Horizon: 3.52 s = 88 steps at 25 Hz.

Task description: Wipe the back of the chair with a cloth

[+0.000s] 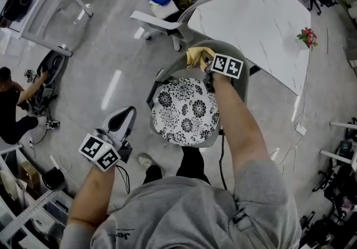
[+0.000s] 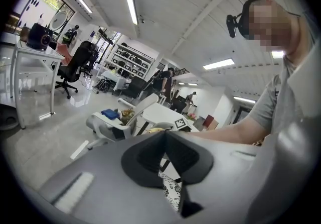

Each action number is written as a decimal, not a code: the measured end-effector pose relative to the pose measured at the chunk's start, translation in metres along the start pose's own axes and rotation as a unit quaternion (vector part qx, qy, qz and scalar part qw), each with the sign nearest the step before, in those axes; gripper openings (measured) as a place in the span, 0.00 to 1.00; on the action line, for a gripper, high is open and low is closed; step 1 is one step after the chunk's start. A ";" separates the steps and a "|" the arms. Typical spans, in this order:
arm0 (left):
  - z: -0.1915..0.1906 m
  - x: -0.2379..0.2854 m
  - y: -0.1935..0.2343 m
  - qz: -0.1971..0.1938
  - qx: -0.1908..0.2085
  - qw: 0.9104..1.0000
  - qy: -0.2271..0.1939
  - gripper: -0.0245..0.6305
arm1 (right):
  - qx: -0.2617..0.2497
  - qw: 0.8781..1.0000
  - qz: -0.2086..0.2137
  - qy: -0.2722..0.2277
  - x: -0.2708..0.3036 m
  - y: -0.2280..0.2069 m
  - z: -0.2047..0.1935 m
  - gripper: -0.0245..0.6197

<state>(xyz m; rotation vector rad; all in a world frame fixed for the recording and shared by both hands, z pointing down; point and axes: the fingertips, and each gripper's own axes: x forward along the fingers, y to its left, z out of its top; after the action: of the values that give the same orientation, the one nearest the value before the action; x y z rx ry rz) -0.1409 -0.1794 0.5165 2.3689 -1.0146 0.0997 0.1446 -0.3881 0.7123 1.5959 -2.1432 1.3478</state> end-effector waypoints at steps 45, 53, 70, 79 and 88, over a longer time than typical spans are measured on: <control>-0.005 -0.001 0.010 0.031 0.003 1.000 0.000 0.13 | -0.165 0.958 0.186 0.143 0.030 0.069 -0.074 0.12; -0.006 0.002 0.006 0.025 0.002 1.000 0.004 0.13 | -0.136 0.965 0.189 0.120 0.045 0.072 -0.065 0.12; -0.016 0.000 0.014 0.029 0.009 0.999 0.017 0.13 | -0.033 0.998 0.037 0.042 0.037 -0.011 -0.045 0.12; 0.001 0.016 0.022 0.023 0.041 0.999 0.018 0.13 | 0.046 0.996 -0.072 -0.010 -0.012 -0.078 -0.028 0.12; 0.000 0.051 0.009 -0.034 0.061 0.997 0.026 0.13 | 0.121 0.975 -0.169 -0.074 -0.107 -0.138 -0.028 0.12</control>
<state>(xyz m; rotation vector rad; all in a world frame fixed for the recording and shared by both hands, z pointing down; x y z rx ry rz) -0.1106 -0.2176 0.5353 2.4949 -0.9259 0.2005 0.2935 -0.2982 0.7437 2.1001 -1.7181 1.4542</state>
